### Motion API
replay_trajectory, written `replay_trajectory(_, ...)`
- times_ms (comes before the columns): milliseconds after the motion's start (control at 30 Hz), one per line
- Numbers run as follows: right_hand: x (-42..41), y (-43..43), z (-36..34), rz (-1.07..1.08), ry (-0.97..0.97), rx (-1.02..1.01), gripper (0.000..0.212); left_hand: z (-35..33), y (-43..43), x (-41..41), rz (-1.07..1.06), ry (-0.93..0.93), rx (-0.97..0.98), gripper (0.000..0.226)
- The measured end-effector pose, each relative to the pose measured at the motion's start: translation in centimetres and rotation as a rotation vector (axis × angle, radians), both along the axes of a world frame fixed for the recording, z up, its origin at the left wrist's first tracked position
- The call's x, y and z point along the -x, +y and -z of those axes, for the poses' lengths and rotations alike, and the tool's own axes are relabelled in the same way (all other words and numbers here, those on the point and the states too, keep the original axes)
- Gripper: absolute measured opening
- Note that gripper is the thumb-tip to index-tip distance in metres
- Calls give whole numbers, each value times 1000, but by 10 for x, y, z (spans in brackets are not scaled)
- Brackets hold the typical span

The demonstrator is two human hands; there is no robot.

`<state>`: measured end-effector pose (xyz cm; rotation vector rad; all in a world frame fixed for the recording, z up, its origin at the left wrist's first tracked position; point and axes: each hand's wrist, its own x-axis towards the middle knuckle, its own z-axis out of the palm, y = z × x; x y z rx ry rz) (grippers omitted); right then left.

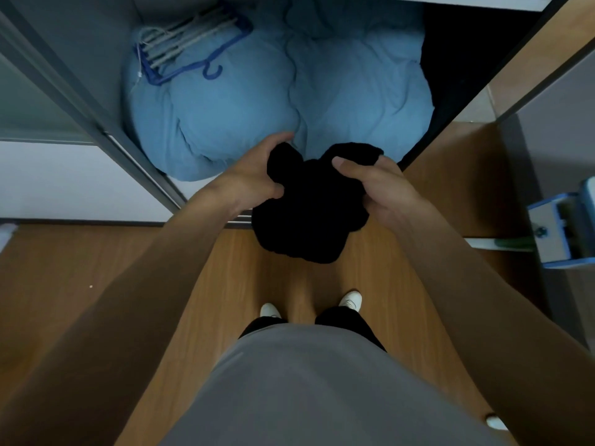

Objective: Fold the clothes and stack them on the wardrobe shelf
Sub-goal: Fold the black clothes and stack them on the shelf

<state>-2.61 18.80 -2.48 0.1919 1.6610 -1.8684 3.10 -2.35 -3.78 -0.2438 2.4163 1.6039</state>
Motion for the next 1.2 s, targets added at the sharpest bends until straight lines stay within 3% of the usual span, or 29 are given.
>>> replay_trajectory(267, -2, 3, -5, 15, 27, 41, 27, 4, 7, 2, -237, 207, 684, 31)
replay_trajectory(333, -1, 4, -7, 22, 51, 33, 29, 8, 3, 0, -269, 318, 636, 27)
replay_trajectory(400, 0, 5, -11, -2, 79, -13, 30, 8, -5, 1, -248, 375, 469, 28)
replay_trajectory(533, 7, 16, -16, 44, 82, -129, 27, -1, -15, 1, -296, 251, 204, 25)
replay_trajectory(667, 11, 24, -10, 101, 171, -268, 58, -4, -18, 1, -236, 294, 193, 32)
replay_trajectory(767, 11, 23, -9, -24, 341, -321, 60, -5, -20, 0, -285, 334, 139, 46)
replay_trajectory(900, 7, 19, -13, -268, 355, -348, 63, -5, -32, -3, -390, 322, 30, 67)
replay_trajectory(967, 5, 13, -15, -398, 453, -570, 63, -4, -40, -7, -383, 330, 62, 69)
replay_trajectory(1067, 8, 6, -12, -323, 639, -865, 28, -4, -47, -12, -335, 338, 336, 64)
replay_trajectory(1133, 10, 2, -10, -212, 703, -888, 12, -1, -52, -16, -314, 275, 500, 60)
replay_trajectory(1200, 13, -2, -8, -181, 770, -885, 11, 4, -56, -20, -304, 204, 549, 54)
